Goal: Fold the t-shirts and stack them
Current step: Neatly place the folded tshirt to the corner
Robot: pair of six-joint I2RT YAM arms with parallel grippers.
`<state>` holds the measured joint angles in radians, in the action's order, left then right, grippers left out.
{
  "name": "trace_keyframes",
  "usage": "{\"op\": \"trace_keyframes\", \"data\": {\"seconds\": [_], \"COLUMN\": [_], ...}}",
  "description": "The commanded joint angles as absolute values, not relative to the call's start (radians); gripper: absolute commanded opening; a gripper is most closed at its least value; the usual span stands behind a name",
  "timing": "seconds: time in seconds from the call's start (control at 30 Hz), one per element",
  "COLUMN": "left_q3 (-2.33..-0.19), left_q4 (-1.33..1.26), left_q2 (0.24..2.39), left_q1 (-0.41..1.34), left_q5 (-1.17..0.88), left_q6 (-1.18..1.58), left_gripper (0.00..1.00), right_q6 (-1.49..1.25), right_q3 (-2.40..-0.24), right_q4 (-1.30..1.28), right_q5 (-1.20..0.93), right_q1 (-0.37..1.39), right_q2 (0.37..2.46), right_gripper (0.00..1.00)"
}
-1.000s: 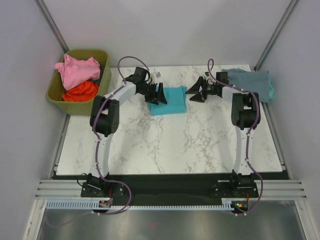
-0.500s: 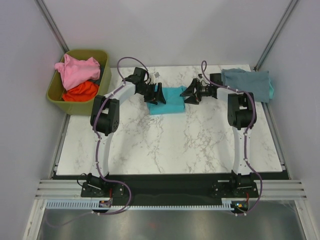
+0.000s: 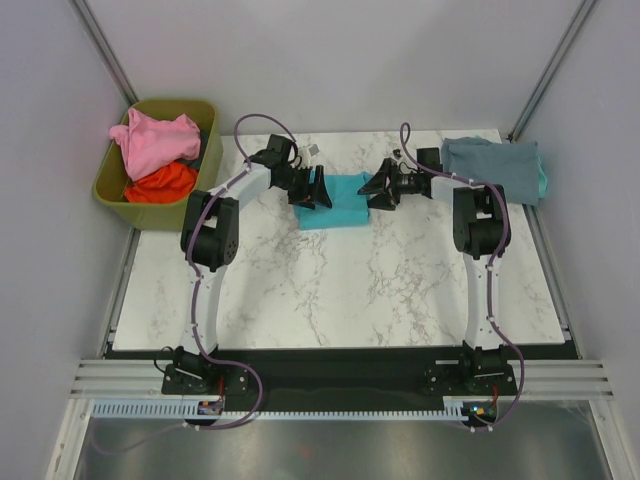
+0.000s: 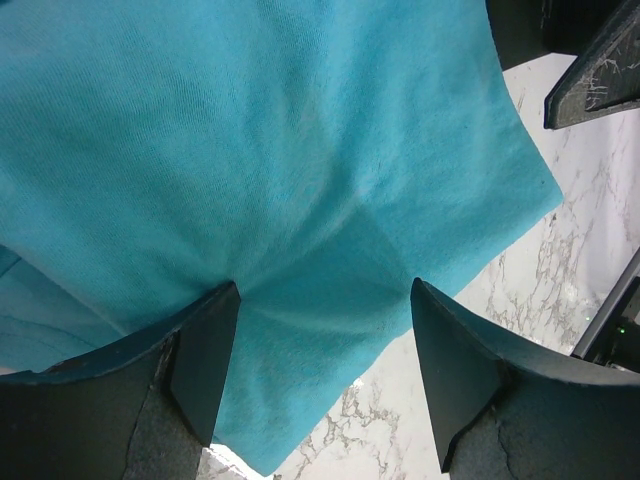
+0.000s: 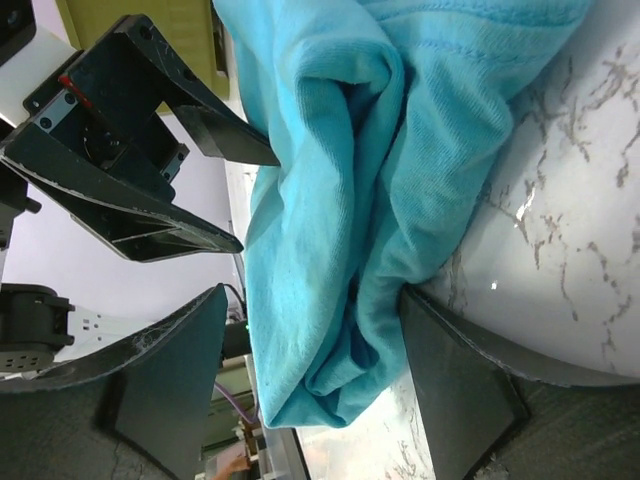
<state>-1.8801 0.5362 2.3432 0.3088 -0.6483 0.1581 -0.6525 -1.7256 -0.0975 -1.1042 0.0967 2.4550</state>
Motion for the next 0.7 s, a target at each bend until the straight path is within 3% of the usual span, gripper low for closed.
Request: {"op": "trace_keyframes", "data": {"seconds": [0.0,0.4,0.5,0.53,0.6,0.67], "left_q3": [-1.882,-1.868,-1.867,-1.868,-1.868,-1.868], "left_q4": [0.520,0.525,0.525,0.526,0.526,0.525], "left_q2": [2.353,2.329,2.327,2.327,2.327,2.324], "left_q1": [0.304,0.305,0.305,0.307,0.308,0.307], "left_q5": [-0.637,-0.632,-0.634,-0.632,-0.632,-0.632], "left_q6": [0.150,0.143,0.143,0.141,0.141,0.140], "left_gripper": [0.77,0.78,0.78,0.78,0.78,0.78], "right_q6": [-0.637,-0.653,-0.652,-0.653,-0.652,-0.647], "right_q3": [-1.739,-1.792,-1.786,-1.784,-1.778,-1.779], "right_q4": [-0.138,-0.133,-0.133,-0.133,-0.135,-0.133], "right_q5": [-1.054,-1.037,-1.020,-1.011,-0.999,-0.991], "right_q1": [0.112,0.155,0.158,0.158,0.156,0.160], "right_q2": [2.534,2.577,2.574,2.571,2.568,2.562], "right_gripper": [0.79,0.69,0.55,0.42,0.29,0.23]}}
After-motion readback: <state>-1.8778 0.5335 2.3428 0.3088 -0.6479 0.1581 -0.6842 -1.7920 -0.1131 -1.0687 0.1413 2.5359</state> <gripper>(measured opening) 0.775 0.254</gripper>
